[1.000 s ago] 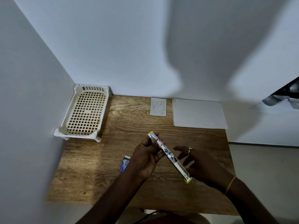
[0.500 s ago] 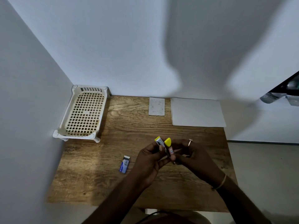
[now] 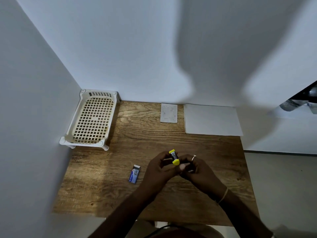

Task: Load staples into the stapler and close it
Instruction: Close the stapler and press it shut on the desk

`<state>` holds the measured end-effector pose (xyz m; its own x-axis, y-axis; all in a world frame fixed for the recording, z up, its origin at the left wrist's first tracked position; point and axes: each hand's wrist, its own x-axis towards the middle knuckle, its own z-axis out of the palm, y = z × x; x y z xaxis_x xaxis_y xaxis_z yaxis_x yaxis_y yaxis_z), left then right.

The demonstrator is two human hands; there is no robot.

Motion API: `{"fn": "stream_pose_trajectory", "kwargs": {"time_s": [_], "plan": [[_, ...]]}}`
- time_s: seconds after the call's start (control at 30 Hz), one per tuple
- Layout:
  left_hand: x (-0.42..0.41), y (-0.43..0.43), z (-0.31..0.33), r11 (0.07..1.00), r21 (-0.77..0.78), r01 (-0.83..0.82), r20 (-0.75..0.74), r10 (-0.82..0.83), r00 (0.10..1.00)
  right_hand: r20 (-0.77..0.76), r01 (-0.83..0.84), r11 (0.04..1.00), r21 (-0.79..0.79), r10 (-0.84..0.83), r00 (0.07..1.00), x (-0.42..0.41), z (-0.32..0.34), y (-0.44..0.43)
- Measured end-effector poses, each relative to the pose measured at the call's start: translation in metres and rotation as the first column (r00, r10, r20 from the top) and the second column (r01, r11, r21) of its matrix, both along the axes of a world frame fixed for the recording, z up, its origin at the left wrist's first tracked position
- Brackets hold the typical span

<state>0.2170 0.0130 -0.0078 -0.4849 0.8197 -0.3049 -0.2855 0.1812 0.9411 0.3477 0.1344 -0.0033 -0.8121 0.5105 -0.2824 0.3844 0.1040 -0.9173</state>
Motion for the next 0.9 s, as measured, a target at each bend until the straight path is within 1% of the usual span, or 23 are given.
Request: {"fn": "stream_pose_trajectory", "kwargs": {"time_s": [0.07,0.13,0.2,0.3,0.4,0.53,0.63,0.73,0.8,0.9], "plan": [[-0.006,-0.002,-0.006,1.0,-0.021,-0.018,-0.063,0.017,0.998,0.046,-0.016,0.977,0.213,0.006,0.999,-0.003,-0.002,0.0],[-0.013,-0.005,-0.012,0.999,-0.037,0.01,-0.15,-0.016,0.989,0.118,-0.054,0.929,0.365,0.011,0.993,-0.004,-0.004,-0.001],[-0.016,-0.007,-0.017,0.997,-0.055,0.048,-0.263,-0.061,0.963,0.191,-0.095,0.874,0.476,0.003,0.982,-0.006,-0.007,-0.002],[-0.015,-0.007,-0.024,0.997,-0.07,0.022,-0.327,-0.044,0.944,0.247,-0.143,0.795,0.59,-0.009,0.969,-0.008,-0.013,-0.006],[-0.018,-0.005,-0.03,0.993,-0.118,0.01,-0.371,-0.053,0.927,0.261,-0.144,0.767,0.626,-0.032,0.965,-0.01,-0.021,-0.006],[-0.026,-0.006,-0.038,0.976,-0.208,0.058,-0.505,-0.158,0.848,0.28,-0.181,0.702,0.689,-0.027,0.96,-0.012,-0.029,-0.003],[-0.033,-0.007,-0.042,0.956,-0.267,0.124,-0.607,-0.267,0.749,0.352,-0.261,0.66,0.705,-0.006,0.936,-0.016,-0.036,-0.001],[-0.039,-0.006,-0.047,0.924,-0.345,0.165,-0.704,-0.371,0.606,0.418,-0.328,0.628,0.706,0.005,0.908,-0.018,-0.045,0.001],[-0.04,-0.005,-0.051,0.893,-0.418,0.168,-0.725,-0.439,0.531,0.428,-0.338,0.629,0.7,0.009,0.904,-0.019,-0.05,0.0],[-0.04,-0.003,-0.059,0.854,-0.499,0.146,-0.734,-0.506,0.453,0.42,-0.325,0.647,0.69,0.008,0.908,-0.022,-0.057,0.0]]}}
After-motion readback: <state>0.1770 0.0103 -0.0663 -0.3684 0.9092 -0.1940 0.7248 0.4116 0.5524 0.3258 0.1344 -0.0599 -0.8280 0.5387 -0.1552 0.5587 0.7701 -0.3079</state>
